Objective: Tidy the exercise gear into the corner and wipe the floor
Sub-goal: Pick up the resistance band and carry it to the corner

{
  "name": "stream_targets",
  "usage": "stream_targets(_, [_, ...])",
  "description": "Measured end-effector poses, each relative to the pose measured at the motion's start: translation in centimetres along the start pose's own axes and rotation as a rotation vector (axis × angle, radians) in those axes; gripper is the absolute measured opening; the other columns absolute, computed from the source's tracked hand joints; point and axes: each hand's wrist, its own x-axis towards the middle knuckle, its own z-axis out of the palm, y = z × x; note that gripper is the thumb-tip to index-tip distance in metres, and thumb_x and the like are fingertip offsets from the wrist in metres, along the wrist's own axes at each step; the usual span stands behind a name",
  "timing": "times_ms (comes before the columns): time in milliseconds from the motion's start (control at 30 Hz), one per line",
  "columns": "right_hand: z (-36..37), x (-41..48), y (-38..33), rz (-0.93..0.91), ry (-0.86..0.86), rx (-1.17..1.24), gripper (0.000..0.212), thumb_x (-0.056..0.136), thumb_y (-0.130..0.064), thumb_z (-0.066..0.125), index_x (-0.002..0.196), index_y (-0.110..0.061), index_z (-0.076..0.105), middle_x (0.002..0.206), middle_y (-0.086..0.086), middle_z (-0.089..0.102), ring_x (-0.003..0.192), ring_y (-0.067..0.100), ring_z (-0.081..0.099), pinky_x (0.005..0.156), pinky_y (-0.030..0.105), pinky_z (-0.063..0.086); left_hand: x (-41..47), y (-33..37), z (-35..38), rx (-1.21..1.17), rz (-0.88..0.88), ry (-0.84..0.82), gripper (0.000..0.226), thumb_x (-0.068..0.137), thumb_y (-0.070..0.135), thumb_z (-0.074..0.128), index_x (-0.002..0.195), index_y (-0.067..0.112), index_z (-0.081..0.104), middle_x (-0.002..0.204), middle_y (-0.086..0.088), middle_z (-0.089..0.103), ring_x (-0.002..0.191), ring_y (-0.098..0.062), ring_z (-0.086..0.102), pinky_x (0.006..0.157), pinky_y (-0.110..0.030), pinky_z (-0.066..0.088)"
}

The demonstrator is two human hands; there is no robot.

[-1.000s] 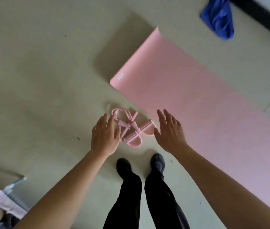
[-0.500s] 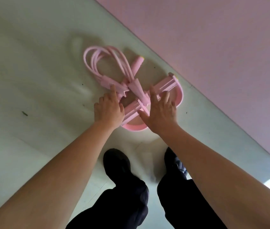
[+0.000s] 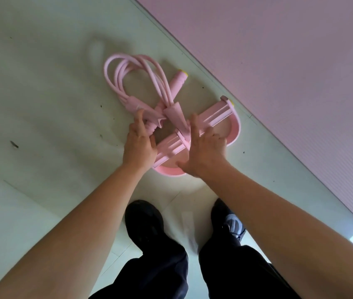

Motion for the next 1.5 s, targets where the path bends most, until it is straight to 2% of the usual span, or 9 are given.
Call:
stream_targets(167, [2.2, 0.0, 0.0, 0.052, 0.161, 0.143, 0.077, 0.092, -0.039, 0.053, 0.153, -0.022, 0.008, 0.100, 0.011, 0.059, 0.090, 0.031, 0.057, 0.075, 0.041, 0.033, -1.1, -0.2, -0.2, 0.087, 0.102, 0.013, 0.076, 0.091, 0.000, 0.058, 0.154, 0.001, 0.015, 0.137, -0.027, 0.049, 0.113, -0.045, 0.057, 0.088, -0.054, 0.052])
stream_targets(300, [-1.3, -3.9, 1.9, 0.000, 0.181, 0.365, 0.078, 0.091, -0.016, 0.055, 0.154, -0.027, 0.010, 0.106, 0.012, 0.054, 0.093, 0.030, 0.055, 0.087, 0.045, 0.042, -4.3, 2.2, -3.6, 0.136, 0.133, 0.031, 0.069, 0.095, 0.007, 0.053, 0.154, 0.001, 0.018, 0.129, -0.027, 0.054, 0.110, -0.044, 0.057, 0.082, -0.053, 0.052])
stream_targets(500, [-12.2, -14.7, 6.1, -0.086, 0.335, 0.399, 0.085, 0.088, -0.012, 0.061, 0.159, -0.024, 0.015, 0.109, 0.012, 0.055, 0.096, 0.030, 0.055, 0.095, 0.047, 0.043, -11.7, 12.7, -14.6, 0.106, 0.183, 0.122, 0.061, 0.099, 0.013, 0.050, 0.153, 0.005, 0.022, 0.112, -0.020, 0.060, 0.092, -0.035, 0.063, 0.069, -0.048, 0.055])
stream_targets(667, [-26.0, -26.3, 9.9, -0.065, 0.604, 0.486, 0.093, 0.076, -0.010, 0.079, 0.156, -0.015, 0.033, 0.099, 0.012, 0.062, 0.086, 0.030, 0.061, 0.086, 0.049, 0.052, -16.7, 26.0, -29.5, 0.113, 0.254, 0.178, 0.061, 0.096, 0.011, 0.055, 0.152, 0.006, 0.029, 0.108, -0.018, 0.063, 0.092, -0.036, 0.064, 0.066, -0.044, 0.055])
stream_targets(833, [-41.8, -40.4, 14.5, -0.090, 0.750, 0.500, 0.088, 0.079, -0.014, 0.074, 0.157, -0.016, 0.033, 0.108, 0.014, 0.066, 0.098, 0.036, 0.063, 0.096, 0.051, 0.047, -23.5, 40.6, -45.5, 0.159, 0.370, 0.248, 0.060, 0.094, 0.006, 0.057, 0.150, 0.007, 0.034, 0.107, -0.018, 0.061, 0.094, -0.039, 0.062, 0.065, -0.045, 0.051])
stream_targets(1033, [-54.3, -53.4, 19.2, -0.007, 1.028, 0.468, 0.089, 0.074, -0.012, 0.077, 0.154, -0.017, 0.038, 0.107, 0.011, 0.067, 0.093, 0.034, 0.065, 0.087, 0.046, 0.051, -29.6, 53.3, -57.5, 0.126, 0.575, 0.406, 0.062, 0.093, 0.005, 0.057, 0.150, 0.011, 0.036, 0.112, -0.017, 0.058, 0.098, -0.040, 0.059, 0.065, -0.045, 0.048])
stream_targets(1167, [-57.0, -60.5, 20.6, 0.125, 1.204, 0.410, 0.086, 0.072, -0.008, 0.076, 0.151, -0.015, 0.043, 0.101, 0.011, 0.066, 0.088, 0.034, 0.064, 0.082, 0.045, 0.051, -33.0, 58.3, -61.1, 0.104, 0.771, 0.399, 0.069, 0.093, 0.006, 0.057, 0.154, 0.023, 0.030, 0.104, -0.015, 0.054, 0.086, -0.040, 0.059, 0.059, -0.042, 0.044])
stream_targets(1367, [-53.9, -69.6, 23.6, 0.461, 1.283, 0.317, 0.086, 0.077, -0.004, 0.071, 0.153, -0.026, 0.039, 0.105, 0.012, 0.066, 0.090, 0.036, 0.062, 0.085, 0.048, 0.050, -37.0, 63.2, -61.5, 0.101, 0.982, 0.190, 0.088, 0.089, 0.002, 0.060, 0.155, 0.034, 0.011, 0.096, -0.007, 0.042, 0.076, -0.038, 0.058, 0.059, -0.034, 0.039])
stream_targets(1500, [-49.6, -77.0, 25.5, 0.671, 1.314, 0.298, 0.088, 0.073, 0.001, 0.075, 0.151, -0.024, 0.044, 0.105, 0.013, 0.065, 0.091, 0.034, 0.062, 0.086, 0.048, 0.051, -43.0, 67.0, -58.7, 0.111, 1.115, 0.004, 0.089, 0.095, 0.005, 0.058, 0.154, 0.036, 0.000, 0.107, -0.012, 0.044, 0.068, -0.016, 0.049, 0.048, -0.014, 0.027])
